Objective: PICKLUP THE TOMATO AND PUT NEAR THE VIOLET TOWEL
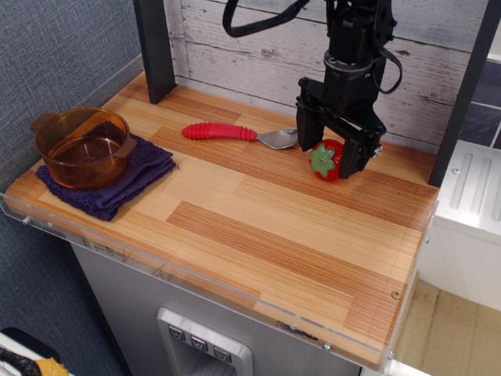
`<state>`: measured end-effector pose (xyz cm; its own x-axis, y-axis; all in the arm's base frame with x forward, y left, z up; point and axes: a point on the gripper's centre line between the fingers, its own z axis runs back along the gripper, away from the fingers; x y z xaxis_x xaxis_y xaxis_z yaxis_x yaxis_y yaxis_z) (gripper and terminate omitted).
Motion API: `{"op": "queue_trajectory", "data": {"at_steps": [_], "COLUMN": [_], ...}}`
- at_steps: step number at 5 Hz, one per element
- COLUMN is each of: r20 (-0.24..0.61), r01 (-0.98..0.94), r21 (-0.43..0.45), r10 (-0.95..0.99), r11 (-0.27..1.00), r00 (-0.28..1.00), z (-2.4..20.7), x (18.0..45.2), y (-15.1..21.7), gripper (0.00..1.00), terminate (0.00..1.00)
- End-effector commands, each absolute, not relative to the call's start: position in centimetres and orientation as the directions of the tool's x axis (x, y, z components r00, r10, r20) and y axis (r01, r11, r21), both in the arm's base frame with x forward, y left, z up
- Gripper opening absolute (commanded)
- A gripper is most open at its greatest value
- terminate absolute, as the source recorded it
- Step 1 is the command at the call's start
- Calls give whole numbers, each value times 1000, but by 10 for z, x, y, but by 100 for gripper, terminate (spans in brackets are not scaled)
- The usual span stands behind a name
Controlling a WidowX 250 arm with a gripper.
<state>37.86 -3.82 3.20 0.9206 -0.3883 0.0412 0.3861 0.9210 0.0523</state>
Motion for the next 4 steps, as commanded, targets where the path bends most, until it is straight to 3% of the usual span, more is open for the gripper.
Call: {"op": "queue_trajectory", "data": {"at_steps": [1, 2, 3, 4], "r20": [51, 52, 50, 81], "r01": [404, 407, 409, 368], "r21": [69, 55, 65, 66], "r10": [-408, -410, -412, -373], "r11": [912, 912, 910, 927], "r00": [912, 911, 910, 924], "z": [38, 35, 39, 57], "x": [385, 384, 381, 368], "y": [-40, -40, -39, -33], "gripper": [100, 0, 0, 0], "terminate": [0, 0, 0, 0]}}
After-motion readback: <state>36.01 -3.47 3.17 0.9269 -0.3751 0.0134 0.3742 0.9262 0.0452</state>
